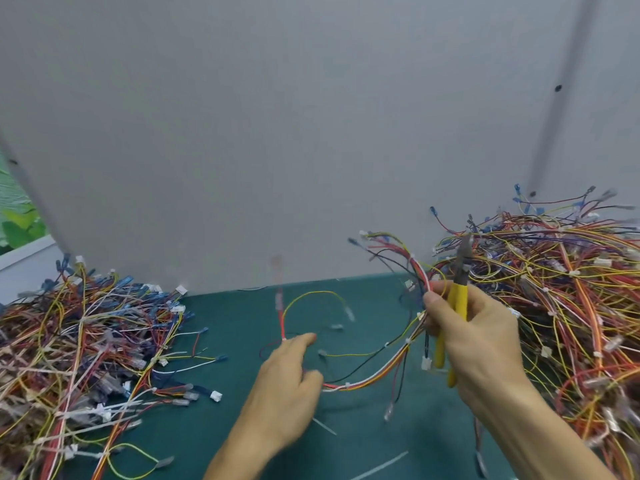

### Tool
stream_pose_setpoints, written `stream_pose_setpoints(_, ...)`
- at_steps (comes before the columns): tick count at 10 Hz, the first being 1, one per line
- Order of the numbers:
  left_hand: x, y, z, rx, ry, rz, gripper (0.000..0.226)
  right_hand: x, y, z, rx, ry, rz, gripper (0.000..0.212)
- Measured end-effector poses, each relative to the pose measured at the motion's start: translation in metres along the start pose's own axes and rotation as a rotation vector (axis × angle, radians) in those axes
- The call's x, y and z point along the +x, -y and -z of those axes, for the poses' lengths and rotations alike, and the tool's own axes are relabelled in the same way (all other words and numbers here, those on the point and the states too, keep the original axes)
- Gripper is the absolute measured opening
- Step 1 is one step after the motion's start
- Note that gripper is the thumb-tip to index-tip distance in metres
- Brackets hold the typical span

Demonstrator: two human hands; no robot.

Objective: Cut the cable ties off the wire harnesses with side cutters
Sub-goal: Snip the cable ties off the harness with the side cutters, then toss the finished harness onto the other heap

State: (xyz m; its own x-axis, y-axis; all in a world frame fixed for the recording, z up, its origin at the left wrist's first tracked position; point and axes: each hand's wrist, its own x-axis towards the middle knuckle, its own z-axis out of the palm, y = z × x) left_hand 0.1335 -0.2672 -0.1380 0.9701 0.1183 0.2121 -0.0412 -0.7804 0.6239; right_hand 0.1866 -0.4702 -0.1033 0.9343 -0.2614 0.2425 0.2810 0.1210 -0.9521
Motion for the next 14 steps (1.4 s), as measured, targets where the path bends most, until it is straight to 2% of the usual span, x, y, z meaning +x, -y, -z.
stream_pose_setpoints(1, -0.002, 0.006, -0.007, 0.114, 0.125, -0.032, 0.060, 0.002, 0.001, 0.002, -0.029, -0.038, 0.093, 0.011)
stream_pose_setpoints(2, -0.003, 0.012, -0.011, 0.212, 0.148, -0.089, 0.050, 0.002, 0.004, 0.003, -0.029, -0.063, 0.148, 0.010)
stream_pose_setpoints(3, -0.004, 0.014, -0.012, 0.269, 0.165, -0.072, 0.047, 0.002, 0.004, 0.004, -0.025, -0.074, 0.185, 0.010)
stream_pose_setpoints(4, -0.005, 0.013, -0.012, 0.275, 0.197, -0.064, 0.054, 0.007, 0.008, 0.001, -0.024, -0.096, 0.201, 0.012)
stream_pose_setpoints(5, -0.003, 0.012, -0.011, 0.210, 0.216, -0.066, 0.064, 0.016, 0.023, -0.003, -0.005, -0.149, 0.237, 0.013)
stream_pose_setpoints(6, -0.002, 0.011, -0.007, 0.126, 0.214, -0.067, 0.068, 0.027, 0.047, -0.004, -0.034, -0.172, 0.276, 0.006)
stream_pose_setpoints(7, -0.002, 0.009, -0.002, 0.006, 0.218, -0.070, 0.062, 0.033, 0.075, 0.000, -0.062, -0.208, 0.354, 0.002)
stream_pose_setpoints(8, 0.000, 0.007, 0.003, -0.170, 0.255, -0.026, 0.052, 0.038, 0.110, 0.006, -0.145, -0.248, 0.529, 0.007)
stream_pose_setpoints(9, 0.001, 0.007, 0.009, -0.260, 0.244, -0.014, 0.045, 0.058, 0.157, 0.014, -0.305, -0.434, 0.654, 0.012)
stream_pose_setpoints(10, 0.001, 0.012, 0.008, -0.191, 0.188, 0.007, 0.045, 0.189, 0.255, 0.079, -0.428, -0.251, 0.805, 0.009)
stream_pose_setpoints(11, -0.001, 0.019, 0.003, -0.078, 0.158, 0.028, 0.046, 0.212, 0.272, 0.023, -0.743, -0.103, 0.826, 0.011)
stream_pose_setpoints(12, -0.001, 0.028, -0.002, 0.053, 0.171, 0.008, 0.048, 0.219, 0.278, -0.011, -1.072, -0.143, 0.940, 0.016)
stream_pose_setpoints(13, 0.002, 0.034, -0.006, 0.122, 0.196, -0.019, 0.046, 0.140, 0.140, 0.021, -1.612, -0.356, 1.102, 0.020)
stream_pose_setpoints(14, 0.004, 0.036, -0.007, 0.157, 0.218, -0.035, 0.047, 0.128, 0.052, 0.039, -1.791, 0.045, 0.659, 0.024)
